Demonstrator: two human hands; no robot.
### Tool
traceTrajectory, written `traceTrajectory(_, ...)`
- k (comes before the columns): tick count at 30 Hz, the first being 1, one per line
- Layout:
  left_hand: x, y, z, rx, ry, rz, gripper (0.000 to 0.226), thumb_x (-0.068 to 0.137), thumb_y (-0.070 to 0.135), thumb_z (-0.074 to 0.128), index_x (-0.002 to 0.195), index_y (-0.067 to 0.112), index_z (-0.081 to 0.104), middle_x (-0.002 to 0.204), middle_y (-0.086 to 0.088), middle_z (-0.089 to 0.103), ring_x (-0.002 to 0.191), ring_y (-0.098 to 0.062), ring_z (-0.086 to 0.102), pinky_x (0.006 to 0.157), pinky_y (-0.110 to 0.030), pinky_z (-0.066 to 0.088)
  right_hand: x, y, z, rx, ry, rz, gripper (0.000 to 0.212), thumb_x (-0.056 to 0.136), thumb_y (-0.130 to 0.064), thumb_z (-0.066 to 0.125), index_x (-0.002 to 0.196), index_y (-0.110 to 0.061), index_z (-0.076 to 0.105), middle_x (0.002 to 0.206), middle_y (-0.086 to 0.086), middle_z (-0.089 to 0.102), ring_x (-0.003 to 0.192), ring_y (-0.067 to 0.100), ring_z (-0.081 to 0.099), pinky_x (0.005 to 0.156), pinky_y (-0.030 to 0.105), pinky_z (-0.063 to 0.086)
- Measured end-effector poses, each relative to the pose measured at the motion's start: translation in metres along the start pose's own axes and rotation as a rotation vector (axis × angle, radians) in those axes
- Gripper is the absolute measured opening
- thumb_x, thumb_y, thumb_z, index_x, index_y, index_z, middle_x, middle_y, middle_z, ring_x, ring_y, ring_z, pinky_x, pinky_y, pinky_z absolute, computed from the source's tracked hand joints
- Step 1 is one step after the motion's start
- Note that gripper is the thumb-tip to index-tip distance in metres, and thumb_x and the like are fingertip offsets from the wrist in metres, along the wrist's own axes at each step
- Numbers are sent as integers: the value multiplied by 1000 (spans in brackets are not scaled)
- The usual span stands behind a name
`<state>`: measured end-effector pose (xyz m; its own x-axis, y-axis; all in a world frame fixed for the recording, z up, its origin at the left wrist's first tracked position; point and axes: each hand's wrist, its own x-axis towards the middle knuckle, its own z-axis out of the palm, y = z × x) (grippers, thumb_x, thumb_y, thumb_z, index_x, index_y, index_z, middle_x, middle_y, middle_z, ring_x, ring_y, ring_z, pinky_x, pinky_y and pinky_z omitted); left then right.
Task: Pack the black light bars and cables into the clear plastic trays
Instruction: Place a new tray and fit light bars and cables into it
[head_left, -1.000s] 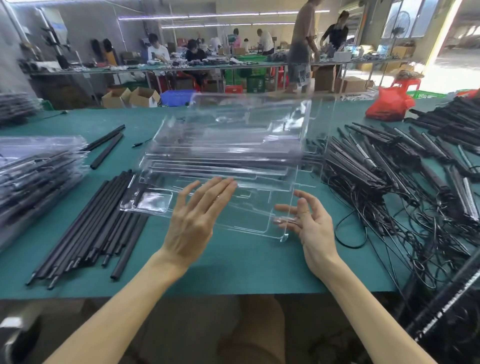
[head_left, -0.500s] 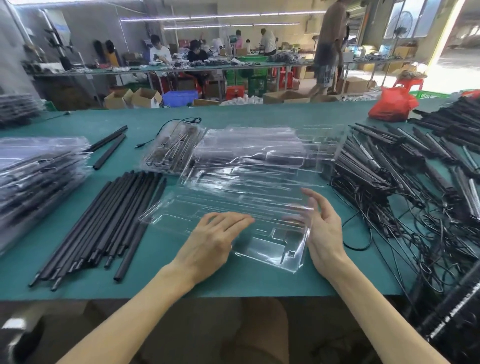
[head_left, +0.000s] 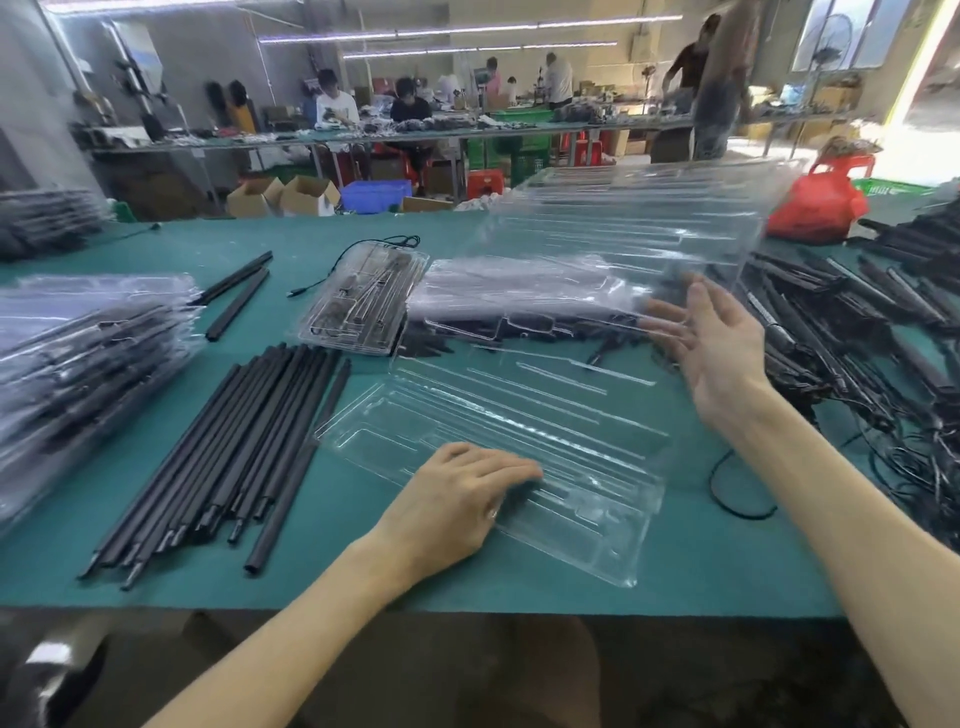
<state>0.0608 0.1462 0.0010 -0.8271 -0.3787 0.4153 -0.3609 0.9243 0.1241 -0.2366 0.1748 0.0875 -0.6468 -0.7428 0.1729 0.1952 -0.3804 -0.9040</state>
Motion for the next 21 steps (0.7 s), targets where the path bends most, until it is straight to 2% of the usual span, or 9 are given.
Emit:
traceTrajectory(4,0,0,-2,-11,-31,-40,46,98,14,54,141,28,57,142,17,57,132,-2,50,113,-32,36,13,-6,17,-235,-12,-58,24,105,-24,52,122,-10,61,102,17,75,80,23,75,65,27,59)
traceTrajectory(5,0,-1,-2,-14,-39,-50,46,99,14,53,142,29,56,143,18,56,134,-1,49,113,-32,35,15,-6,20,-319,1,-98,24,105,-25,52,121,-9,61,99,16,75,80,22,75,68,30,60)
traceTrajectory(7,0,-1,-2,-19,-60,-67,47,99,14,52,143,31,55,144,19,54,136,2,46,114,-32,33,20,-9,20,-567,41,-229,27,104,-28,53,120,-9,62,100,12,75,90,23,74,86,42,59)
traceTrajectory(9,1,-2,-1,-23,-83,-76,49,99,14,51,144,33,54,145,21,53,138,4,43,116,-31,32,22,-14,21,-693,57,-319,29,103,-30,53,118,-8,63,104,9,74,95,23,72,90,45,57)
traceTrajectory(12,8,-1,0,-48,-107,-99,49,100,14,49,145,35,52,146,23,51,139,5,39,119,-30,28,20,-18,29,-491,5,-257,21,104,-24,53,114,-7,61,93,12,76,82,23,75,73,37,62)
traceTrajectory(15,22,5,5,-104,-163,-94,51,101,18,46,149,35,45,152,23,43,144,6,30,122,-29,20,17,-11,38,-246,-10,-118,15,105,-21,51,108,-8,59,87,12,77,78,26,76,61,29,60)
traceTrajectory(18,36,13,12,-182,-224,-102,63,95,17,43,156,31,34,161,22,27,150,6,12,126,-32,7,17,2,46,-150,-4,24,20,104,-21,49,108,-4,58,96,9,74,75,28,77,53,25,56)
traceTrajectory(20,40,14,16,-238,-206,-139,70,87,19,43,156,29,34,162,20,25,150,6,10,126,-34,6,21,8,49,-133,22,69,17,104,-22,48,96,-10,57,90,1,74,67,27,76,43,21,49)
traceTrajectory(21,41,14,17,-249,-200,-148,73,84,21,44,156,28,34,162,20,25,150,6,9,126,-35,6,24,10,51,-119,20,86,18,105,-23,46,96,-11,56,83,-1,77,63,25,75,41,21,48)
